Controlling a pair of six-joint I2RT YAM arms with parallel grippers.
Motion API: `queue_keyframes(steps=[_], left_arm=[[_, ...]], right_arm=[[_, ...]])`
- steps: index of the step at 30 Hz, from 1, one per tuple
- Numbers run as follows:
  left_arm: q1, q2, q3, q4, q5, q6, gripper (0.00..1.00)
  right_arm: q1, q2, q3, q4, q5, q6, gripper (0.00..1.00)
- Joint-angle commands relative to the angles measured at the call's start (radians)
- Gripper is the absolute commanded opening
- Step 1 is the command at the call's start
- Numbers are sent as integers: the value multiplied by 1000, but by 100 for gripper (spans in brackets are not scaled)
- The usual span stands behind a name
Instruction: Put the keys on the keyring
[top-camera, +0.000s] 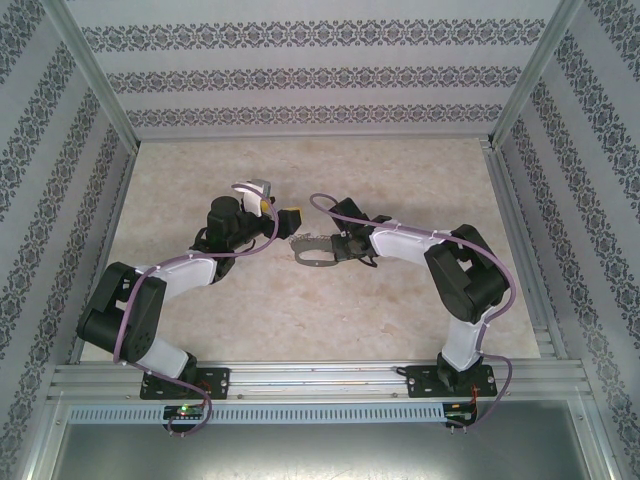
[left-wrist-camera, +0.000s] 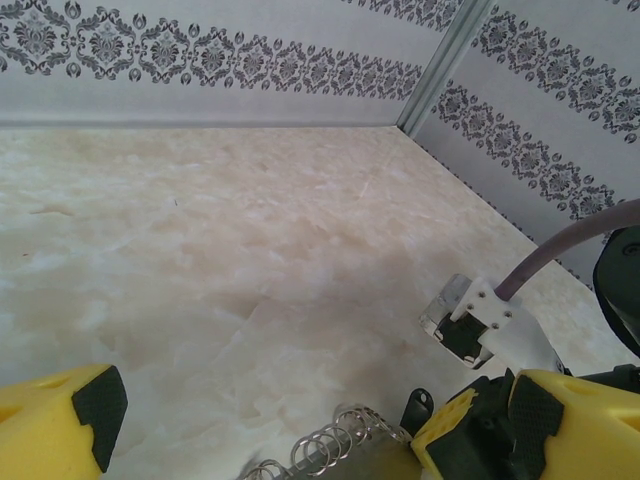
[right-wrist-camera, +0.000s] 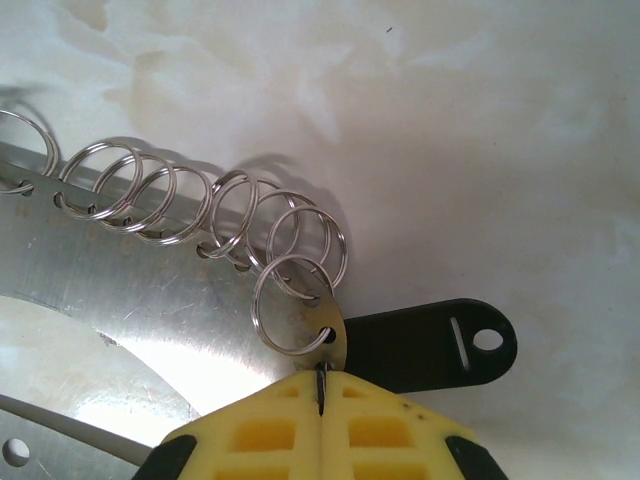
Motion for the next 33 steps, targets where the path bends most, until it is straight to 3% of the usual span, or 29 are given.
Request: queue_keyframes(steps=[1, 7, 11, 15, 18, 24, 33], left_arm=[[-10, 0, 34, 61, 41, -8, 99], [-10, -13, 42, 92, 121, -26, 96], [-11, -21, 62, 71, 167, -51, 87], [-23, -30, 90, 6, 196, -43, 77], [-51, -39, 126, -120, 177, 42, 71], [-109, -52, 172, -306, 43, 235, 73], [-108, -56, 162, -267, 30, 197, 75]], right_arm=[[4, -30, 22, -35, -6, -15, 0], [-74, -160, 54, 3, -251, 8, 0], [-135, -203, 84, 44, -414, 50, 0], [-171, -219, 110, 88, -498, 96, 0], [-183, -222, 130, 112, -524, 126, 0], [-185, -226, 166, 110, -531, 137, 0], [-201, -252, 149, 111, -565, 91, 0]])
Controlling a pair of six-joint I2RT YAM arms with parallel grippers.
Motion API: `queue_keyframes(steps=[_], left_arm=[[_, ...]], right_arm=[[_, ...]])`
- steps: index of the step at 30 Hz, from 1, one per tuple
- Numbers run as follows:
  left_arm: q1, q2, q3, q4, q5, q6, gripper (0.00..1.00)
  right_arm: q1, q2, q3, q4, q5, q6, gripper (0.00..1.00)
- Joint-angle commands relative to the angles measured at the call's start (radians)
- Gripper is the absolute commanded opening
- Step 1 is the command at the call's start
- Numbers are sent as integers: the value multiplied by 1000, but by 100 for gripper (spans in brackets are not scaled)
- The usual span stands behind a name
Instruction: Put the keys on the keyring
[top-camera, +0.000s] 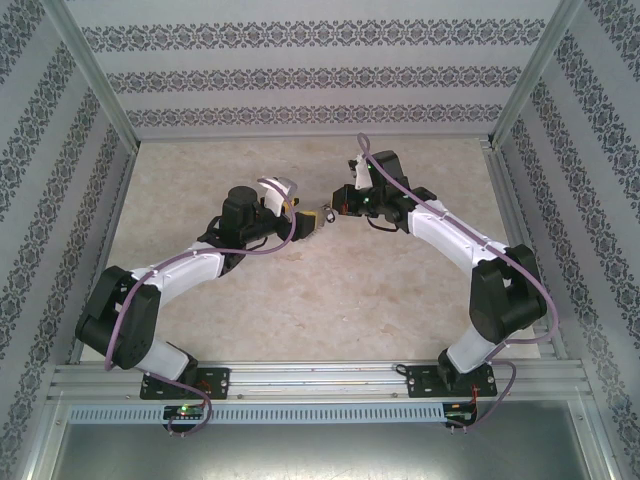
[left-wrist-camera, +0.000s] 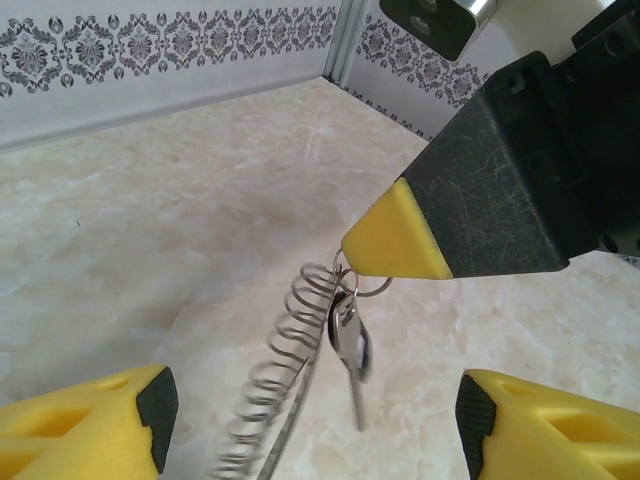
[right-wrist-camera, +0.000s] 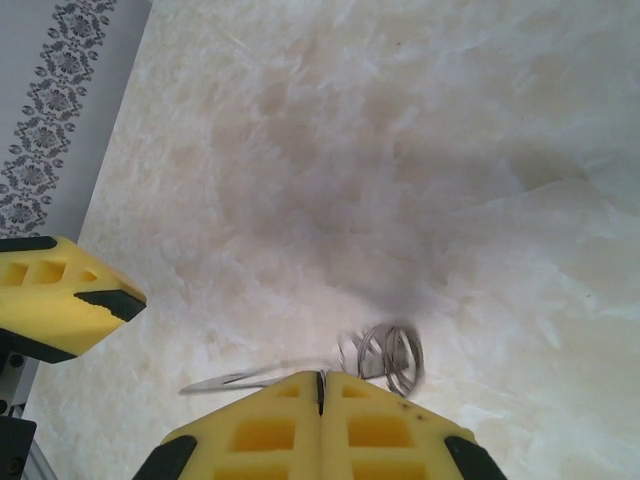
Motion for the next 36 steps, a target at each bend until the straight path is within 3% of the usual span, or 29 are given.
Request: queue_keyframes(steps=[1, 10, 14, 36], left_arm=[[-4, -31, 18, -16, -12, 11, 74], [0, -31, 59, -95, 42, 117, 71], [17, -20, 77, -114, 115, 154, 71], [19, 74, 98, -119, 212, 252, 78]], right_arm=[[-18, -44, 10, 33, -52, -46, 0], [-41, -24, 52, -82, -154, -264, 0], [-55, -14, 69, -125, -184, -346, 0], [-68, -57, 72, -147, -285, -427, 0]])
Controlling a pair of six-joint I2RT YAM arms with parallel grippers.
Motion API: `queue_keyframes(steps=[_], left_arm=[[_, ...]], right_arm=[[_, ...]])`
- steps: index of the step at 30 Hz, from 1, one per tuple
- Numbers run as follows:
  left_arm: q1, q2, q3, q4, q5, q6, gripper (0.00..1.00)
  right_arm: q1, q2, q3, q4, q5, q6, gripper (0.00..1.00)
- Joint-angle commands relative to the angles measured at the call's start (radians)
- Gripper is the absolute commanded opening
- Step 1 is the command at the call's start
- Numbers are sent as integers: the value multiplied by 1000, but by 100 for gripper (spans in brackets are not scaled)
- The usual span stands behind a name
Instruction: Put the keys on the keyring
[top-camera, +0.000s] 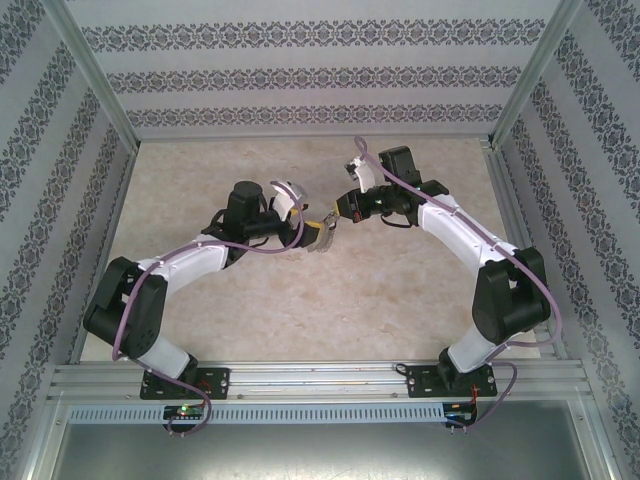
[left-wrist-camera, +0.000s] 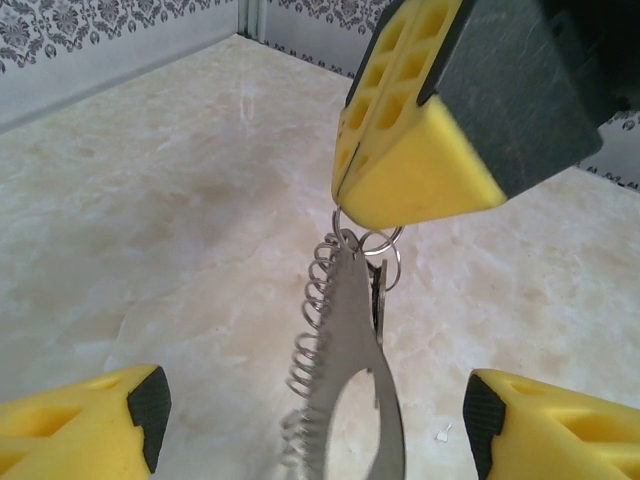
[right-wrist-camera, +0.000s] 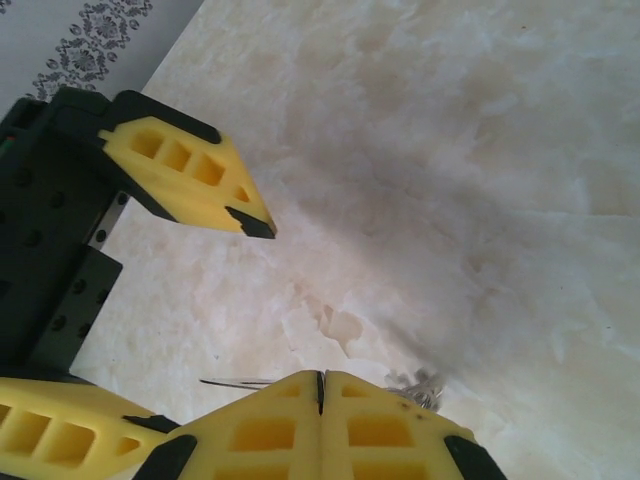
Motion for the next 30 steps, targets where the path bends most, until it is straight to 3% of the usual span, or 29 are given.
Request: queue_keyframes(steps=[1, 17, 21, 27, 30], left_arm=[[1, 14, 35, -20, 28, 42, 78], [-21, 69, 66, -60, -43, 111, 63], [-21, 68, 65, -56, -35, 119, 54], [-26, 86, 83, -47, -11, 119, 32], [-34, 101, 96, -47, -7, 120, 33]], right_arm=[[-1, -46, 31, 4, -38, -15, 0], [18, -93, 34, -16, -37, -29, 0], [19, -93, 37, -21, -47, -35, 0], [34, -87, 40, -25, -49, -43, 0], [42, -86, 43, -28, -45, -47, 0]])
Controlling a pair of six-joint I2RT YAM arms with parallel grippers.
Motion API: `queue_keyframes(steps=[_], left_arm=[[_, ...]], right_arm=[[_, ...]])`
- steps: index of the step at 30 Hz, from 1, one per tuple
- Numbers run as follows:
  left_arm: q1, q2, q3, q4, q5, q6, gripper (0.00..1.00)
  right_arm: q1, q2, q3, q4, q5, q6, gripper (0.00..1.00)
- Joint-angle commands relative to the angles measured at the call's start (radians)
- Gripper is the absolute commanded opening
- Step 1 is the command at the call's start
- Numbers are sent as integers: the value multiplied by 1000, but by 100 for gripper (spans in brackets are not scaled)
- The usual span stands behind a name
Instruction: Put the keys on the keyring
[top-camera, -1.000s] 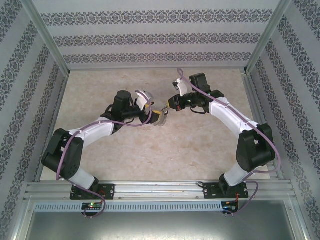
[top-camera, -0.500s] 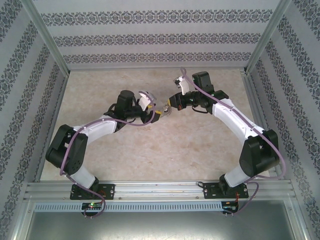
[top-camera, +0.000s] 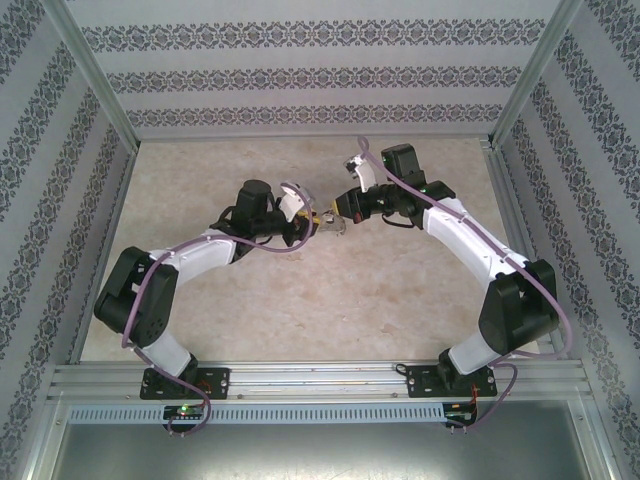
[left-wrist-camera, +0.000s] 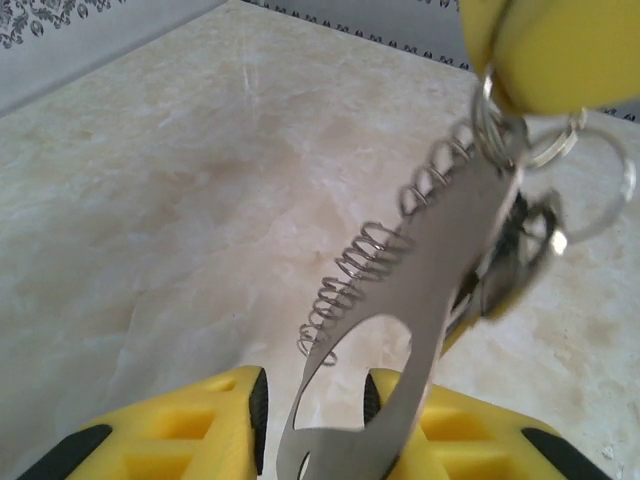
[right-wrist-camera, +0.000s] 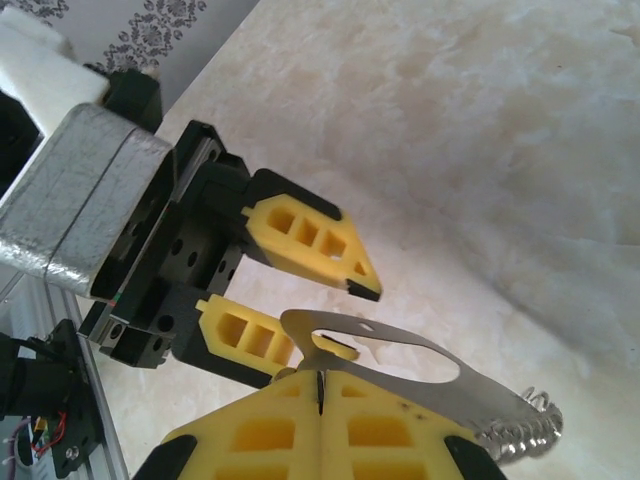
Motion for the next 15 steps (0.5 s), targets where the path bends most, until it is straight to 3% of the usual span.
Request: queue_keyframes(steps=[1, 6, 12, 15], left_arm=[[-22, 24, 42, -4, 21, 22, 33], [-32, 33, 48, -1, 22, 27, 31], [-35, 18, 29, 15, 42, 30, 2], [-37, 2, 0, 53, 48, 17, 0]], right_arm=[[13, -20, 39, -8, -28, -31, 0], [15, -20, 44, -15, -23, -35, 0], [9, -21, 43, -21, 9, -42, 0], [1, -18, 40, -16, 16, -35, 0]])
